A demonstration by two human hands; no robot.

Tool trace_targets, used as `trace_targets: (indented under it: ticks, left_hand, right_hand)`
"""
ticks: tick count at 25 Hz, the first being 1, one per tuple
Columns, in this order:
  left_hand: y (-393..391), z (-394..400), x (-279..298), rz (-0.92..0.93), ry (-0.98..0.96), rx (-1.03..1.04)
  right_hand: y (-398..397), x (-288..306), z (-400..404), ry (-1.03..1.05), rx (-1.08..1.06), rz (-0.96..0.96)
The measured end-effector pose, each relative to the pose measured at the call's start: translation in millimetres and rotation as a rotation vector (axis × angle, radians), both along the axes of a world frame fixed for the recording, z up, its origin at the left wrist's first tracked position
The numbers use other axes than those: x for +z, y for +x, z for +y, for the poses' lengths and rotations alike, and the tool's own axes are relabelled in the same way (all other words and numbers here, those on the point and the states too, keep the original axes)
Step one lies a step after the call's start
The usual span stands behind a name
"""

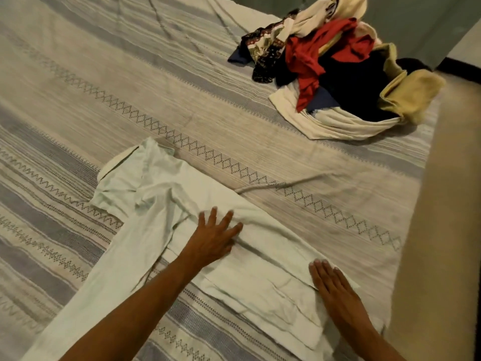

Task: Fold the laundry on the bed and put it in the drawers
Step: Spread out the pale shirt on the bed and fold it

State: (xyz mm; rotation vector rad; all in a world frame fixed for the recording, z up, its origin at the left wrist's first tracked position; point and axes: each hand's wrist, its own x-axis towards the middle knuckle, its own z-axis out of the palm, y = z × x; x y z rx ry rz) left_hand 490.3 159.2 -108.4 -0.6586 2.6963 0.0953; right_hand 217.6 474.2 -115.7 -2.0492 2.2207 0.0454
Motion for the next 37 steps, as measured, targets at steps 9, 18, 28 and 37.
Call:
trace_targets:
  ticks: [9,18,28,37]
  left_hand:
    - [-60,60,1,0.139,0.001,-0.207]
    - [-96,98,22,0.546,0.265,0.201]
    - [-71,100,7,0.255,0.174,-0.272]
    - [-71,144,-14,0.193,0.182,-0.153]
  right_hand:
    - [-40,20,39,0.167,-0.314,-0.171]
    - [-39,23,-11,0.06,-0.352,-0.143]
    - [-66,20,-25,-0.041,-0.675,-0.447]
    - [-78,16,-16,-0.071,-0.885,-0.691]
